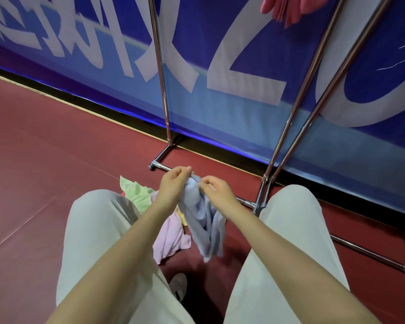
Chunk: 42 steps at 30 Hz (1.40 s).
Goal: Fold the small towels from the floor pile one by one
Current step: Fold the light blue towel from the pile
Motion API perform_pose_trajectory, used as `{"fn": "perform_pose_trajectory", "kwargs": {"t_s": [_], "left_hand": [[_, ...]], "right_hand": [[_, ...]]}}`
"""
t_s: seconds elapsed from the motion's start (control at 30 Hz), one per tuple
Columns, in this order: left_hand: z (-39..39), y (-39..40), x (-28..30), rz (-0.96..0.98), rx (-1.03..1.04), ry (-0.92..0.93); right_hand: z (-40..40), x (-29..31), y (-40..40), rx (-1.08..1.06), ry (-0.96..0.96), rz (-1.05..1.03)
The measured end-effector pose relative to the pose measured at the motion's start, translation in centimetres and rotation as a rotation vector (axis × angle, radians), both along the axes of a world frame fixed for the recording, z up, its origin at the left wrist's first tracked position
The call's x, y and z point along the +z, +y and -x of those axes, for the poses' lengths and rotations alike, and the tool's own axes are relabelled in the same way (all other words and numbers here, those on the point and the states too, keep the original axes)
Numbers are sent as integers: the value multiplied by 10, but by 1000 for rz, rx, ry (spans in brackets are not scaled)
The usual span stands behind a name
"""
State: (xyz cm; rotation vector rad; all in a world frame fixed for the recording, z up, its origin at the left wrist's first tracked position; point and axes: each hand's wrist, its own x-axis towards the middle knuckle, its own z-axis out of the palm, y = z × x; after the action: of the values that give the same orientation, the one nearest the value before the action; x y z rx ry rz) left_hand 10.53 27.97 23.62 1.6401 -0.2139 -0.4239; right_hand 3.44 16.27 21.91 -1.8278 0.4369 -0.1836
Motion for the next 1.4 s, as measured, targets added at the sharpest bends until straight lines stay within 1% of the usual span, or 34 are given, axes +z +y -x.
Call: {"fn": "perform_pose_trajectory", "kwargs": {"t_s": [0.1,0.2,0.27,0.37,0.43,0.5,0.57,0.77,0.9,1.07,1.13,1.23,1.3,1.4], "left_hand": [[-8,0,0,-34,75,-32],[-13,1,-1,-42,97,-23],[-14,5,-3,-78,63,-27],[-15,13,-6,-167,-15,-112],[-15,19,-5,-193,-36,-162],[-13,23,-4,-155,-30,-196],[-9,25,-2,-117,-40,-237],[2,24,-2,-95,-151,-330],[2,21,0,-75,-156,-352],[-5,21,1,-59,-109,-341],[-6,20,0,-61,-81,-340],[-8,23,-2,-77,-79,-355],[-12,26,-4,-152,-99,-394],[-17,30,-10,-348,-152,-458]], "right_hand": [[-6,-3,-12,-153,6,-8],[-11,-8,-26,-296,71,34],[-11,-9,-33,-346,105,82],[-9,-11,-39,-378,119,112],[-6,-12,-42,-349,145,172],[-3,-15,-43,-287,179,214],[-1,-17,-40,-239,166,182],[2,-7,-12,28,-18,93],[0,-2,-3,111,35,63],[-3,1,2,147,57,-14],[-2,-3,5,177,80,6],[-1,-9,3,132,61,44],[-2,-8,-2,37,33,68],[-3,-3,-10,-71,-2,85]]}}
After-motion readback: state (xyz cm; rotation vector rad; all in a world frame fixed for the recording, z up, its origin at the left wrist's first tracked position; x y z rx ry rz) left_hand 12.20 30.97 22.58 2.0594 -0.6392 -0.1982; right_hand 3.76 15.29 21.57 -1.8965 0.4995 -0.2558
